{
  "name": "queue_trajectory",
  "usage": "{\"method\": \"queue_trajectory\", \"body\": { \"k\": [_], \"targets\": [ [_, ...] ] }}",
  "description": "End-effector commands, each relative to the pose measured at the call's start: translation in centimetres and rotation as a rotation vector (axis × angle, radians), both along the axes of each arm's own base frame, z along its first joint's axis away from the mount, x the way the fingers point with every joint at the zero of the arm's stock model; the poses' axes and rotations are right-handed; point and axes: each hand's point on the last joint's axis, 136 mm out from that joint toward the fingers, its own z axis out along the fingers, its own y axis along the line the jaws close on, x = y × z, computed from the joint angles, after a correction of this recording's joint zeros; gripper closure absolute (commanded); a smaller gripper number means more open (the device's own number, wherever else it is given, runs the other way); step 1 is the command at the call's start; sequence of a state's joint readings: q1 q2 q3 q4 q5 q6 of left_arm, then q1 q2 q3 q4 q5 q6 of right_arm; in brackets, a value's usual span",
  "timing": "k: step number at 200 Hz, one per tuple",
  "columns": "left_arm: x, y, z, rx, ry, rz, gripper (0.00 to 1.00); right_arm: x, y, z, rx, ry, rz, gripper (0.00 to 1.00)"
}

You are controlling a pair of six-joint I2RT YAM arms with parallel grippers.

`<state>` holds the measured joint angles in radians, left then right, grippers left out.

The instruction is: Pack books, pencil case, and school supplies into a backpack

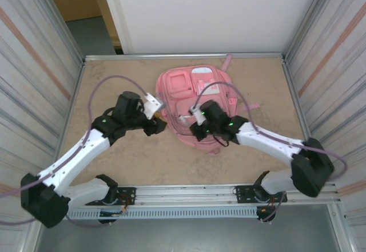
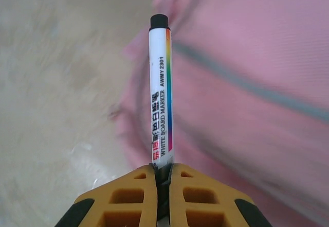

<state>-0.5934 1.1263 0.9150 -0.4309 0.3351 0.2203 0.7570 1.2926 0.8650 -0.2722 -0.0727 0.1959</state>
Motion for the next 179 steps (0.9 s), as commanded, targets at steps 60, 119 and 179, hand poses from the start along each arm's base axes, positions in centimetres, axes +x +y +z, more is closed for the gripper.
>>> {"method": "queue_trajectory", "body": {
  "k": [60,119,179],
  "targets": [
    [5.0,-8.5,-4.8,0.475,-0.312,-0.229,0.42,2.4,-15.2,4.3,0.226,-0.010,-0.638,1.00],
    [5.0,-11.8,-8.8,0.485,-0.301,-0.330,0.36,0.9,-15.6,4.0,0.260,0.008,-0.626,1.00],
    [7.0,-12.8,-8.7,0.491,-0.337,-0.269,0.65,0.3,-15.0,3.8,0.286,0.022,-0.593,1.00]
  ]
}}
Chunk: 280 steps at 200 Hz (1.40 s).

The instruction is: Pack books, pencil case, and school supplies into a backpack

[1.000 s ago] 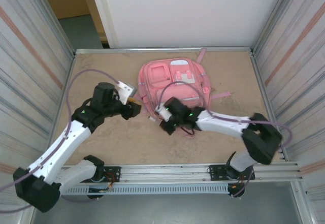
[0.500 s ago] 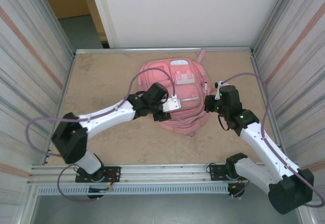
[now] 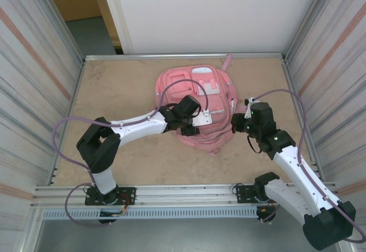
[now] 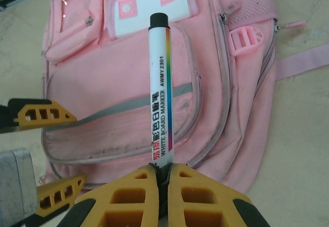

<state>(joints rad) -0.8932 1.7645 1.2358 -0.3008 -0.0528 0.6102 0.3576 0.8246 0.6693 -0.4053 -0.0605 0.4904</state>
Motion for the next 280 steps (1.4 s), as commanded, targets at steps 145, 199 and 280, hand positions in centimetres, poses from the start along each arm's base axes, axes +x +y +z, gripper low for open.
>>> {"method": "queue_trajectory", "body": {
  "k": [145,199,280],
  "targets": [
    [6.2,-3.5,13.7,-0.652,0.401,0.406,1.00,0.0,7.5,-3.1,0.664,0.559,-0.252,1.00],
    [4.4,-4.6,14.4,-0.720,0.495,0.361,1.00,6.2,9.1,-3.1,0.707,0.519,-0.435,1.00],
    [4.5,-2.6,13.2,-0.690,0.451,0.352,1.00,7.5,9.0,-3.8,0.545,0.489,-0.509,0.44]
  ]
}}
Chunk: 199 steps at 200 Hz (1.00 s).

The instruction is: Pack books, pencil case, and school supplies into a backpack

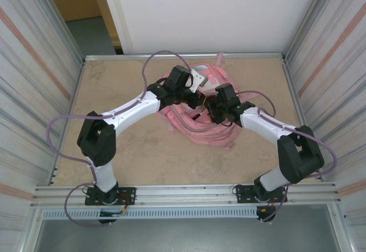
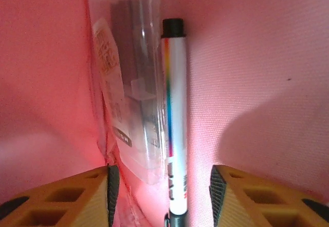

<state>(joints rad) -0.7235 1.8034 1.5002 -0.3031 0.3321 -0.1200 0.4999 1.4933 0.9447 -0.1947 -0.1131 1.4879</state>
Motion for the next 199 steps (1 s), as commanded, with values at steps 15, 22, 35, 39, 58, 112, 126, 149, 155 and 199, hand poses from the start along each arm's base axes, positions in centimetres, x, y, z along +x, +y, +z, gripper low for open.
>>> {"method": "queue_trajectory", "body": {
  "k": [15,22,35,39,58,112,126,149,155,199],
  "targets": [
    [-0.9,0.6,3.2,-0.086,-0.064,-0.055,0.93,-2.3,-2.3,3.0,-0.097,-0.063,0.021,0.44],
    [-1.1,0.8,3.1,-0.087,-0.054,-0.061,0.86,-3.4,-3.3,3.1,-0.129,-0.066,0.020,0.44],
    [-1.4,1.4,3.1,-0.077,-0.041,-0.063,0.79,-5.3,-5.3,3.2,-0.180,-0.079,0.022,0.44],
    [-1.6,1.6,3.0,-0.070,-0.040,-0.065,0.77,-6.0,-6.0,3.1,-0.205,-0.076,0.017,0.45],
    [-2.3,2.7,2.2,-0.041,-0.040,-0.069,0.55,-8.3,-8.7,3.2,-0.279,-0.100,0.037,0.45],
    [0.2,9.5,-3.3,0.032,0.113,0.277,0.41,-9.3,-10.5,5.5,-0.476,-0.246,0.272,0.43],
    [0.8,10.5,-5.1,0.030,0.247,0.365,0.40,-8.7,-9.6,5.2,-0.468,-0.232,0.342,0.42],
    [1.1,9.6,-7.3,0.012,0.362,0.385,0.38,-7.3,-8.1,3.1,-0.453,-0.195,0.429,0.41],
    [1.2,9.1,-7.7,0.001,0.385,0.378,0.38,-6.9,-7.8,2.6,-0.442,-0.192,0.440,0.42],
    [2.6,6.1,-9.0,-0.051,0.454,0.348,0.52,-3.6,-7.1,-0.3,-0.361,-0.162,0.473,0.46]
  ]
}}
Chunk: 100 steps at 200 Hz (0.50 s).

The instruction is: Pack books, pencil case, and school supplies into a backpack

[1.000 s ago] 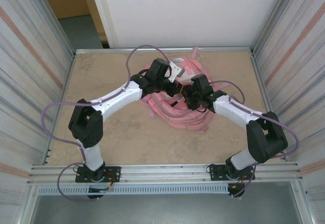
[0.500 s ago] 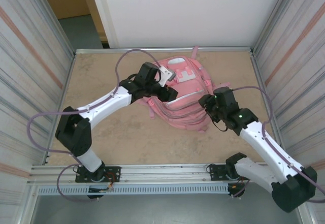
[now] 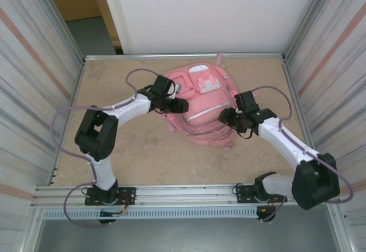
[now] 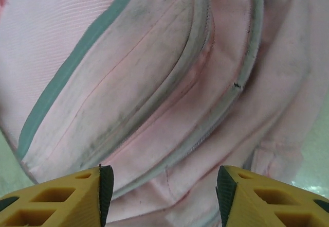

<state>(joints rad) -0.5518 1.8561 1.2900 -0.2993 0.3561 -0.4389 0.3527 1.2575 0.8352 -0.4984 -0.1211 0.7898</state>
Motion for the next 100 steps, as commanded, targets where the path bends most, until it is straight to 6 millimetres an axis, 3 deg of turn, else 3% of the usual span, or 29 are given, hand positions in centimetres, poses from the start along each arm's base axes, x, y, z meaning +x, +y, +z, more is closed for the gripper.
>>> {"method": "queue_trajectory", "body": {
  "k": [1,41,71,100],
  "targets": [
    [0.7,-2.5,1.9,-0.095,0.009,-0.006,0.53,2.0,1.1,0.4,0.061,-0.044,0.077,0.46],
    [0.0,-3.0,2.1,-0.124,0.018,0.002,1.00,4.4,-0.5,-0.3,0.035,-0.078,0.071,0.50],
    [-2.0,-1.1,2.4,-0.154,0.041,0.088,1.00,7.5,-0.7,-1.1,0.013,-0.111,0.094,0.51],
    [-4.8,0.9,2.9,-0.228,0.042,0.214,1.00,11.2,2.0,-1.2,0.088,-0.151,0.149,0.57]
  ]
}}
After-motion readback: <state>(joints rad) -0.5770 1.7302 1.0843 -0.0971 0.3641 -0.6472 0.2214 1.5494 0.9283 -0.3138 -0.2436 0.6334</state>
